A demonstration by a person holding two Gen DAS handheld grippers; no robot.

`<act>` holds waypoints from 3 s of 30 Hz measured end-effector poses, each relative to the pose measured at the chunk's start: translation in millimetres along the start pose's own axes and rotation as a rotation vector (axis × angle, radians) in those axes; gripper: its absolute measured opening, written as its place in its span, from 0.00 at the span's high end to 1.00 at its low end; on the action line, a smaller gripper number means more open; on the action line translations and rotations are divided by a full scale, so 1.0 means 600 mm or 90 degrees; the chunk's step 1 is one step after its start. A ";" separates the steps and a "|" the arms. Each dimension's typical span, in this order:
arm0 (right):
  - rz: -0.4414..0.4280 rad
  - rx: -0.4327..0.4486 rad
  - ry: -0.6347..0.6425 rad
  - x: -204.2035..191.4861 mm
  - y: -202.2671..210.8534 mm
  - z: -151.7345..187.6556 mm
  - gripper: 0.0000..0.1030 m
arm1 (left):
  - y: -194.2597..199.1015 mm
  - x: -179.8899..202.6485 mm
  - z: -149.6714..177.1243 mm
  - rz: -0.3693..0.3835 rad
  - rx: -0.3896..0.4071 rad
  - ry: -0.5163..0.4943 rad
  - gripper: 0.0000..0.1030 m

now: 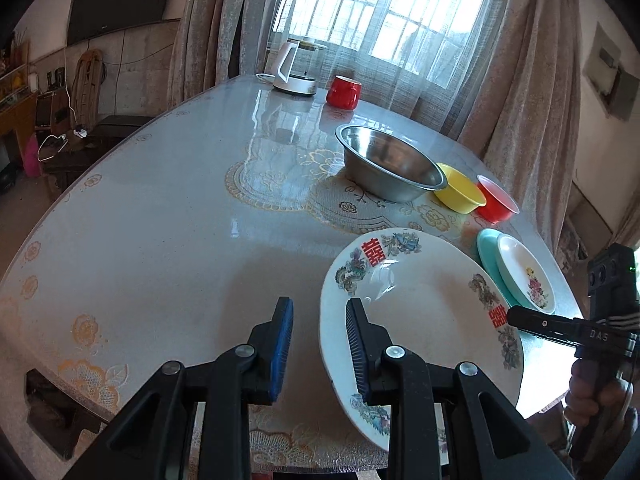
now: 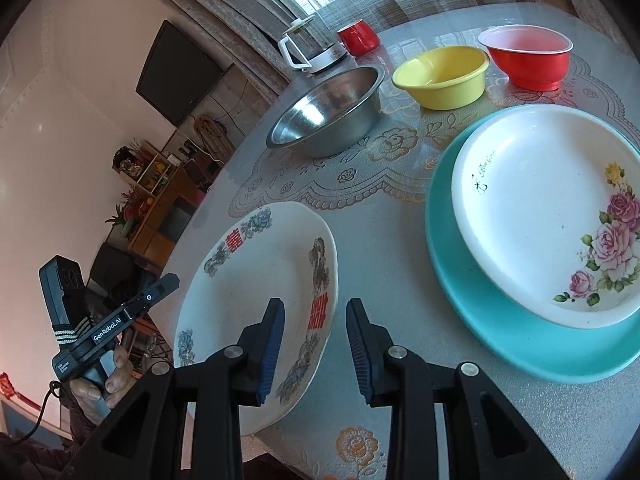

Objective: Organize plates and bowls

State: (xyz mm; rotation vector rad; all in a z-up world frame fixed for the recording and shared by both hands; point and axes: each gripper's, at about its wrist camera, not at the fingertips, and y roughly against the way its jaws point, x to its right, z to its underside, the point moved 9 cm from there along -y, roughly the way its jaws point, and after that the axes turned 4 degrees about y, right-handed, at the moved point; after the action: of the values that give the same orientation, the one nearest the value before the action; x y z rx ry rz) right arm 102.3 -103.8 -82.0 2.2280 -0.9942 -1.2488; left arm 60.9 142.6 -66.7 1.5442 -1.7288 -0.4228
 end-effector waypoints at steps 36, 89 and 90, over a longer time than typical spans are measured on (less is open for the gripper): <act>-0.052 -0.022 0.017 -0.012 -0.050 0.031 0.86 | -0.057 0.030 0.042 0.039 -0.049 -0.009 0.74; 0.121 0.128 0.033 0.097 0.133 -0.042 0.81 | -0.086 0.279 -0.026 0.123 0.009 -0.173 0.73; 0.129 0.132 0.034 0.103 0.140 -0.046 0.81 | -0.090 0.290 -0.030 0.130 0.008 -0.175 0.73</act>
State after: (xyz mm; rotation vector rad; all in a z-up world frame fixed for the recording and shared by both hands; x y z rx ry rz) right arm 114.9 -205.6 -49.5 2.2306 -1.3443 -1.0346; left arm 115.9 -29.7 -37.1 1.3486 -2.0797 -0.5396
